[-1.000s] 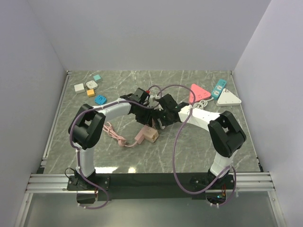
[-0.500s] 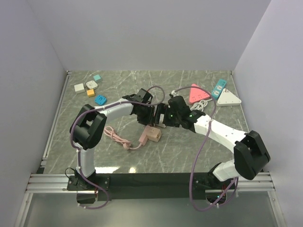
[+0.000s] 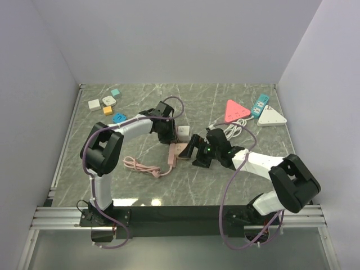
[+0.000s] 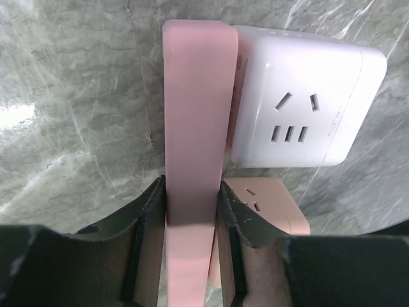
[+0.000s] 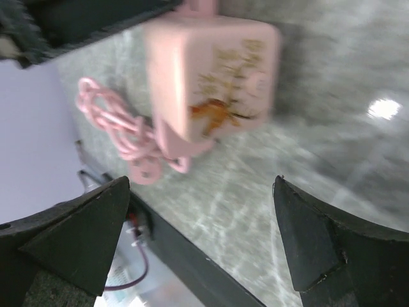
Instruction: Pull the plug off the socket
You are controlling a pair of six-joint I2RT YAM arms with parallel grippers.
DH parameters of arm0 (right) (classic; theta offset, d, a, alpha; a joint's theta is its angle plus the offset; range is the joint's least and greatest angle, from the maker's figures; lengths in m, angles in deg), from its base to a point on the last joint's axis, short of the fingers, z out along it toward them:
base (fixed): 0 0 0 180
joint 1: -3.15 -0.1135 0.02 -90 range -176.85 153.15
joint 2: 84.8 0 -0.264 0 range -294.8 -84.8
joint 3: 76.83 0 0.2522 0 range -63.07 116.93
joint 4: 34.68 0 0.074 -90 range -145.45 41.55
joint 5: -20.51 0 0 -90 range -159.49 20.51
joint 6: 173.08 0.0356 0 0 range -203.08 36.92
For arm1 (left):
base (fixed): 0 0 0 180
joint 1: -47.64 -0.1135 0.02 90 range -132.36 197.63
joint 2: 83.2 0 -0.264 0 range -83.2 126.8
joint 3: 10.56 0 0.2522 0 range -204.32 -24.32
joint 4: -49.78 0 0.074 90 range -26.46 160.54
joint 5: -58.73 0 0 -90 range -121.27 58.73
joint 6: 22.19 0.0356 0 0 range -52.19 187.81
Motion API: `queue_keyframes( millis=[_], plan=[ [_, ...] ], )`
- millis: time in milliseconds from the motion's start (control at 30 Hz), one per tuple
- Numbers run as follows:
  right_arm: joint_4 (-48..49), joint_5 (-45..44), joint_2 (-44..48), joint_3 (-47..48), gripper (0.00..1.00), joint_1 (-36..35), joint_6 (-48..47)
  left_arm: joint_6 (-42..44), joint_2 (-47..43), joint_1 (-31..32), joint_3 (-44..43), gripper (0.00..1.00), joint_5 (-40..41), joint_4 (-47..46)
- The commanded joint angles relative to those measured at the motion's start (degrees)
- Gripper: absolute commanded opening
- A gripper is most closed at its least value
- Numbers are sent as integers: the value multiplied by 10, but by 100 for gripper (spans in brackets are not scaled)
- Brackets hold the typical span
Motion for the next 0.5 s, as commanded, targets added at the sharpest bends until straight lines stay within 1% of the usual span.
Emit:
queue_keyframes(
  millis=[0,133,267,467],
  plan=[
    [141,60,-22,-8,100,15,23,-25,0,0,16,0,-40,-24],
    [200,73,-52,-24,100,36,26,-20,5,-21,55,0,-93,-71],
    [219,79,-84,-22,100,53,19,-7,1,-36,88,0,-123,-108],
    [200,88,-125,16,100,55,-6,-2,0,-42,88,0,-135,-107]
  ],
)
